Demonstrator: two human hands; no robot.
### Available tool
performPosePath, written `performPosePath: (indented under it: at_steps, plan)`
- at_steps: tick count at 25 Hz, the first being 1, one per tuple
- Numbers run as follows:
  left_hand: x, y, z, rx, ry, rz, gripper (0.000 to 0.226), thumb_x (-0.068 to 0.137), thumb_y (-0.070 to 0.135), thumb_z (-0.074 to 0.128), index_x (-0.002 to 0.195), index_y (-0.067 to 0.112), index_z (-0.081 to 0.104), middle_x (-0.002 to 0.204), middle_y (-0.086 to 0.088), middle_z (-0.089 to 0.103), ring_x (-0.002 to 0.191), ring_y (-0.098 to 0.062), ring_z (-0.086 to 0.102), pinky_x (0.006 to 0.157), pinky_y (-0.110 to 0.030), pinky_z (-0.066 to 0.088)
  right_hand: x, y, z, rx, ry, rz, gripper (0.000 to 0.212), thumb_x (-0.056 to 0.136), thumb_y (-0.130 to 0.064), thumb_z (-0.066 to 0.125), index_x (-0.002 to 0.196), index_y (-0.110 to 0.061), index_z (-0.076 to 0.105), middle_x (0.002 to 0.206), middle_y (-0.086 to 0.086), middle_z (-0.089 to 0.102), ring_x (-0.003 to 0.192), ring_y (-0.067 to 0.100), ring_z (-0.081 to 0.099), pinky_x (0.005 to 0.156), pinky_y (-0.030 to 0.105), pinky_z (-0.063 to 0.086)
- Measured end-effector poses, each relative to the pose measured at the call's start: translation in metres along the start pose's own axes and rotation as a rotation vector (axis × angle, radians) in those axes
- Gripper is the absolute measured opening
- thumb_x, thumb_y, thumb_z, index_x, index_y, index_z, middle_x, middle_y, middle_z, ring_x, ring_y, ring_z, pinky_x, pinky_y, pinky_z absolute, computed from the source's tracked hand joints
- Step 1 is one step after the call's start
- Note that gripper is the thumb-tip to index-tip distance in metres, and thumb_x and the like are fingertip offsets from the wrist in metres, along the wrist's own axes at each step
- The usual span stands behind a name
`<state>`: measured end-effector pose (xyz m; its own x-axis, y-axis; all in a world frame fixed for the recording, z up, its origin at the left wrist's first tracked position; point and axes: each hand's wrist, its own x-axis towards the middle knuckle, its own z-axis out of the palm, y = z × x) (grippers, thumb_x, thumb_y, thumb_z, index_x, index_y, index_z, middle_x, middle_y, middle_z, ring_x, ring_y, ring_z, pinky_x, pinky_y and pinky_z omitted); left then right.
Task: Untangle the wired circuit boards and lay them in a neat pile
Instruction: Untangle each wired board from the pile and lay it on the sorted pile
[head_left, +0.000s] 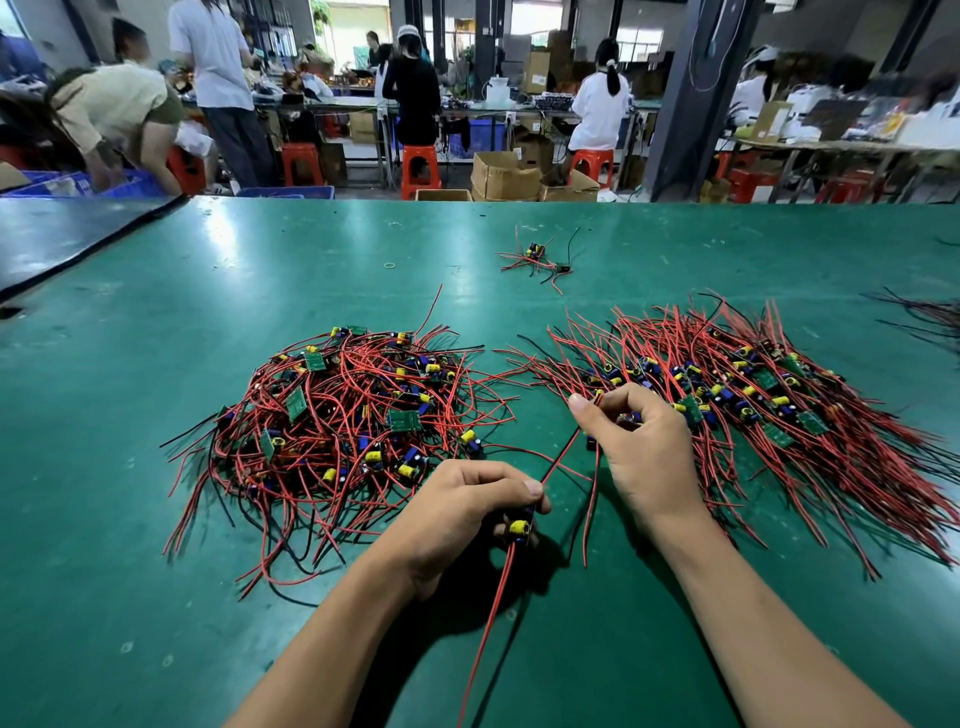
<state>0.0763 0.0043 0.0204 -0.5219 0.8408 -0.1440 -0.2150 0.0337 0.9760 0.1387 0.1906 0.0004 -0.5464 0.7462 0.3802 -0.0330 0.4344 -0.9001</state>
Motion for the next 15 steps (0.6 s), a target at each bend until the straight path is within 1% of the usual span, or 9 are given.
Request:
performPosePath:
  at_steps: [2, 4, 6, 10, 13, 15]
  plan:
    - [0.0003, -0.0007, 0.0003, 0.001, -0.005, 0.004, 0.017, 0.089, 0.007, 0.063, 0.074, 0.004, 0.070, 0.062, -0.004, 0.065, 0.054, -0.016, 0.059, 0.052, -0.018, 0.046, 0.0001, -0.0004, 0.0017, 0.024, 0.017, 0.031, 0.018, 0.080, -0.022, 0.083, 0.073, -0.018, 0.067, 0.071, -0.009, 0.064, 0.063, 0.004, 0.052, 0.067, 0.024, 0.042]
    - [0.0011, -0.0015, 0.0006, 0.006, 0.002, 0.011, 0.017, 0.089, 0.006, 0.062, 0.074, 0.003, 0.069, 0.062, -0.005, 0.065, 0.053, -0.017, 0.060, 0.054, -0.017, 0.046, 0.0009, 0.0007, 0.0005, 0.042, 0.036, 0.045, 0.017, 0.079, -0.020, 0.084, 0.075, -0.018, 0.067, 0.072, -0.008, 0.065, 0.064, 0.007, 0.053, 0.068, 0.026, 0.045]
    - [0.0024, -0.0026, 0.0005, 0.011, 0.009, 0.014, 0.017, 0.089, 0.006, 0.063, 0.073, 0.003, 0.070, 0.062, -0.007, 0.064, 0.053, -0.017, 0.060, 0.054, -0.018, 0.046, 0.0026, 0.0024, -0.0013, 0.031, 0.033, 0.059, 0.020, 0.079, -0.022, 0.084, 0.073, -0.017, 0.066, 0.068, -0.007, 0.063, 0.062, 0.008, 0.053, 0.067, 0.026, 0.045]
    - [0.0042, -0.0045, 0.0000, 0.012, 0.008, 0.012, 0.019, 0.088, 0.007, 0.063, 0.070, 0.005, 0.071, 0.061, -0.008, 0.063, 0.052, -0.017, 0.060, 0.053, -0.018, 0.046, 0.0066, 0.0037, -0.0029, 0.017, 0.039, 0.091, 0.029, 0.082, -0.032, 0.081, 0.066, -0.015, 0.063, 0.054, -0.016, 0.056, 0.052, 0.002, 0.043, 0.057, 0.016, 0.038]
    - [0.0038, -0.0051, -0.0004, -0.002, -0.004, 0.011, 0.019, 0.088, 0.006, 0.062, 0.070, 0.004, 0.070, 0.061, -0.007, 0.064, 0.053, -0.017, 0.060, 0.052, -0.018, 0.046, 0.0086, 0.0043, -0.0057, 0.034, 0.023, 0.124, 0.035, 0.086, -0.036, 0.077, 0.063, -0.016, 0.058, 0.047, -0.015, 0.046, 0.048, 0.005, 0.035, 0.050, 0.019, 0.032]
    - [0.0039, -0.0050, -0.0001, -0.015, -0.001, 0.015, 0.019, 0.088, 0.005, 0.062, 0.071, 0.003, 0.070, 0.062, -0.007, 0.064, 0.053, -0.018, 0.060, 0.052, -0.018, 0.046, 0.0084, 0.0027, -0.0057, 0.135, -0.044, 0.209, 0.037, 0.089, -0.035, 0.074, 0.064, -0.017, 0.053, 0.046, -0.012, 0.037, 0.043, 0.008, 0.028, 0.042, 0.018, 0.026]
